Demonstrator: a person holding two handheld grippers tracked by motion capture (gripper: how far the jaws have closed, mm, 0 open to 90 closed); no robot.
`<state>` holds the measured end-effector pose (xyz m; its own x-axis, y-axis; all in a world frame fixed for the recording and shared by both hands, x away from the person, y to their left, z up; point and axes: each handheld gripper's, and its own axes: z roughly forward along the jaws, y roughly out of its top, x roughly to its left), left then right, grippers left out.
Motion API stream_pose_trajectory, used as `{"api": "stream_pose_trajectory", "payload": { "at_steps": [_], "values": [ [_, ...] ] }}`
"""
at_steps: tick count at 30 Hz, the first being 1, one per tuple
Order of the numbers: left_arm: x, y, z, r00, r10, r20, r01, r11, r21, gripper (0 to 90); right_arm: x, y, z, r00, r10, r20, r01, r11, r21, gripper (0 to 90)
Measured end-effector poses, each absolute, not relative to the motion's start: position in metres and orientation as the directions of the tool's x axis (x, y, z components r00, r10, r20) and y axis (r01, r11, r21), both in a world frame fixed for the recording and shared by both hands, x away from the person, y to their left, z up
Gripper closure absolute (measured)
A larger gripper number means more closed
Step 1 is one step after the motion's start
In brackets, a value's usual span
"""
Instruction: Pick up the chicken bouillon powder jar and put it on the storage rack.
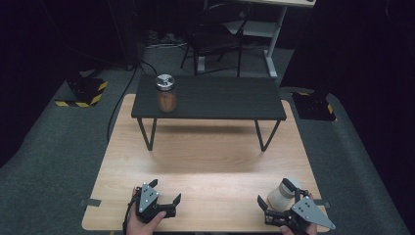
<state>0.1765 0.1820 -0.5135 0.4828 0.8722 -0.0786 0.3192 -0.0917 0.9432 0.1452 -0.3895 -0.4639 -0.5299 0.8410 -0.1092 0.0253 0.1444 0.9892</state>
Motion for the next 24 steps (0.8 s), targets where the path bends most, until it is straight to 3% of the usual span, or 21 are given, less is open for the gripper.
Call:
{"api": "stream_pose_trajectory", "payload": {
  "at_steps": [15,24],
  "values": [
    [0.177,0.182,-0.514,0.485,0.871,-0.085,0.322,-0.088,0.943,0.4,0.137,-0.402,-0.466,-0.396,0.91,-0.122,0.033,0.147,0.989,0.0],
    [0.177,0.182,-0.514,0.486,0.87,-0.086,0.322,-0.087,0.943,0.4,0.143,-0.41,-0.474,-0.382,0.921,-0.081,0.076,0.119,0.99,0.0]
  ]
}}
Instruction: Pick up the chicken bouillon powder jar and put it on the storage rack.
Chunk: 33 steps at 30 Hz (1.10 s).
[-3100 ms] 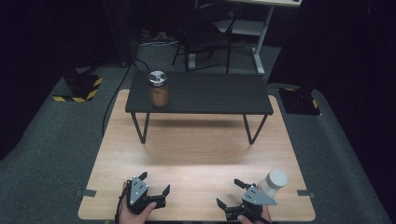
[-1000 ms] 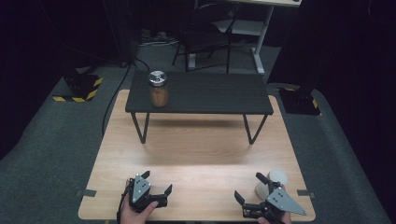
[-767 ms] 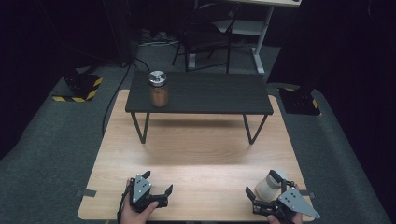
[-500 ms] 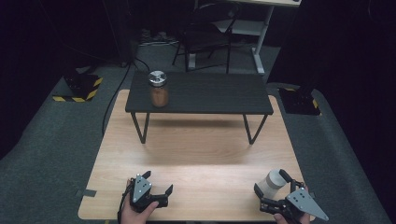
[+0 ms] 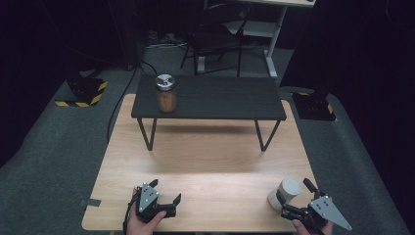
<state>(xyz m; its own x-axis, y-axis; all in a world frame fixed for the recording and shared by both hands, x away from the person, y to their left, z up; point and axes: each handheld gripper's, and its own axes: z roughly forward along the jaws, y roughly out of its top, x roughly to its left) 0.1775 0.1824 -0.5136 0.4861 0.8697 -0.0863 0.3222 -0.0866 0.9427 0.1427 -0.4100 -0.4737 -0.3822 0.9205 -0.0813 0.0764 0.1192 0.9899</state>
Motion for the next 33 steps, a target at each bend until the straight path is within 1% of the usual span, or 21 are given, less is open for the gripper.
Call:
{"api": "stream_pose_trajectory", "payload": {
  "at_steps": [4,16,20,21,22,26,27,28,29,30,32,33],
  "values": [
    [0.178,0.182,-0.514,0.488,0.868,-0.086,0.322,-0.087,0.943,0.4,0.147,-0.414,-0.48,-0.383,0.922,-0.058,0.105,0.105,0.989,0.0],
    [0.179,0.182,-0.513,0.495,0.865,-0.082,0.321,-0.095,0.942,0.4,0.151,-0.425,-0.493,-0.415,0.91,-0.02,0.126,0.079,0.989,1.2],
    [0.179,0.182,-0.513,0.496,0.864,-0.083,0.321,-0.094,0.942,0.4,0.151,-0.427,-0.493,-0.415,0.91,-0.015,0.128,0.074,0.989,7.8],
    [0.18,0.182,-0.513,0.497,0.864,-0.083,0.321,-0.094,0.942,0.4,0.151,-0.427,-0.494,-0.417,0.909,-0.014,0.129,0.075,0.989,11.1],
    [0.18,0.182,-0.513,0.496,0.864,-0.085,0.322,-0.092,0.942,0.4,0.151,-0.427,-0.494,-0.417,0.909,-0.014,0.129,0.075,0.989,11.1],
    [0.18,0.182,-0.513,0.497,0.864,-0.086,0.321,-0.091,0.943,0.4,0.152,-0.43,-0.495,-0.421,0.907,-0.008,0.137,0.072,0.988,21.9],
    [0.18,0.182,-0.513,0.497,0.864,-0.086,0.321,-0.091,0.943,0.4,0.152,-0.43,-0.495,-0.421,0.907,-0.008,0.137,0.072,0.988,21.9],
    [0.18,0.183,-0.514,0.498,0.863,-0.085,0.32,-0.092,0.943,0.4,0.153,-0.431,-0.496,-0.422,0.906,-0.008,0.136,0.072,0.988,25.3],
    [0.18,0.183,-0.514,0.498,0.863,-0.085,0.32,-0.092,0.943,0.4,0.153,-0.431,-0.496,-0.422,0.906,-0.008,0.136,0.072,0.988,25.3],
    [0.179,0.183,-0.514,0.499,0.863,-0.084,0.319,-0.093,0.943,0.4,0.153,-0.433,-0.496,-0.429,0.903,0.001,0.138,0.065,0.988,29.6],
    [0.179,0.183,-0.514,0.5,0.862,-0.083,0.318,-0.094,0.943,0.4,0.153,-0.433,-0.496,-0.429,0.903,0.004,0.139,0.062,0.988,30.0],
    [0.179,0.182,-0.514,0.5,0.862,-0.081,0.318,-0.095,0.943,0.4,0.154,-0.434,-0.496,-0.433,0.901,0.005,0.141,0.062,0.988,32.0]
  ]
}}
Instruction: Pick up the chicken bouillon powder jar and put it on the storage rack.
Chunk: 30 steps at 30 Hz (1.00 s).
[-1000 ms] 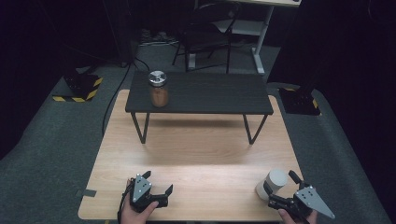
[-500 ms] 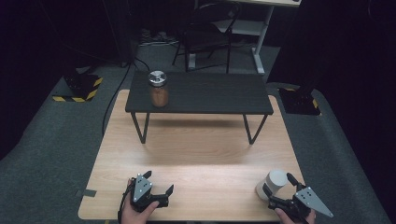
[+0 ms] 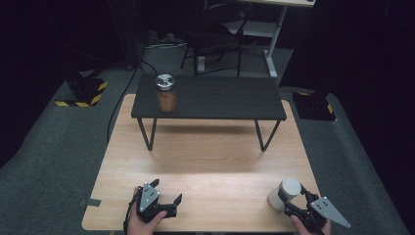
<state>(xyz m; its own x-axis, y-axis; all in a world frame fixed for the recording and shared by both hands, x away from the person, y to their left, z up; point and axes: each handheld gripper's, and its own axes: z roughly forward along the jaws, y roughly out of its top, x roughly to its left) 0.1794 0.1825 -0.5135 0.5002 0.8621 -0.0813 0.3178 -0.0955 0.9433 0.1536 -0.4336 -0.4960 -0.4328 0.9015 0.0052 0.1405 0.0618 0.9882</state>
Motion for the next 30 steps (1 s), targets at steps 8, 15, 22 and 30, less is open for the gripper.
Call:
{"api": "stream_pose_trajectory", "payload": {
  "at_steps": [8,15,22,30],
  "values": [
    [0.18,0.182,-0.513,0.498,0.863,-0.082,0.321,-0.096,0.942,0.4,0.154,-0.434,-0.496,-0.437,0.9,0.017,0.146,0.052,0.988,33.2],
    [0.182,0.181,-0.511,0.491,0.867,-0.088,0.338,-0.096,0.936,0.4,0.154,-0.432,-0.495,-0.427,0.904,0.016,0.148,0.052,0.988,33.4],
    [0.183,0.177,-0.507,0.475,0.877,-0.077,0.358,-0.113,0.927,0.4,0.152,-0.428,-0.491,-0.417,0.909,0.011,0.158,0.061,0.986,33.5],
    [0.185,0.175,-0.503,0.472,0.88,-0.054,0.369,-0.141,0.919,0.4,0.156,-0.414,-0.481,-0.446,0.895,-0.005,0.16,0.085,0.983,33.5]
  ]
}}
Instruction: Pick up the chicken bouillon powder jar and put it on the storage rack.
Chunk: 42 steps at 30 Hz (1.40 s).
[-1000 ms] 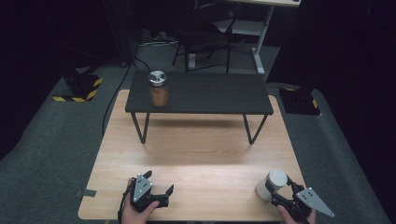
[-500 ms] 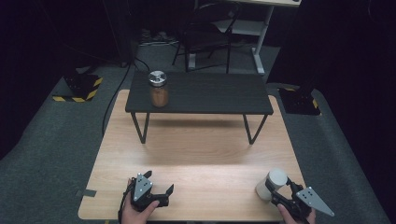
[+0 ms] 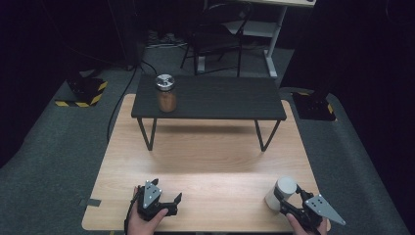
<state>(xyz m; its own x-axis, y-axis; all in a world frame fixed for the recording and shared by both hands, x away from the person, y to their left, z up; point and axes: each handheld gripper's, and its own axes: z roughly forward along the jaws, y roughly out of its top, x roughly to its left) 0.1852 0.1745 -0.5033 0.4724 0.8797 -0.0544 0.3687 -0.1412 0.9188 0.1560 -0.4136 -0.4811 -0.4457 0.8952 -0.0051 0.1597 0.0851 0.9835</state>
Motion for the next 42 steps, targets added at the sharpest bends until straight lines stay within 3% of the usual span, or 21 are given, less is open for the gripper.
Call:
{"api": "stream_pose_trajectory", "payload": {
  "at_steps": [26,42],
  "values": [
    [0.186,0.179,-0.505,0.484,0.872,-0.072,0.368,-0.129,0.921,0.4,0.2,-0.359,-0.442,-0.539,0.842,-0.021,0.148,0.119,0.982,33.5],
    [0.187,0.182,-0.505,0.488,0.868,-0.089,0.371,-0.114,0.921,0.4,0.221,-0.347,-0.406,-0.554,0.832,-0.012,0.139,0.107,0.985,33.5]
  ]
}}
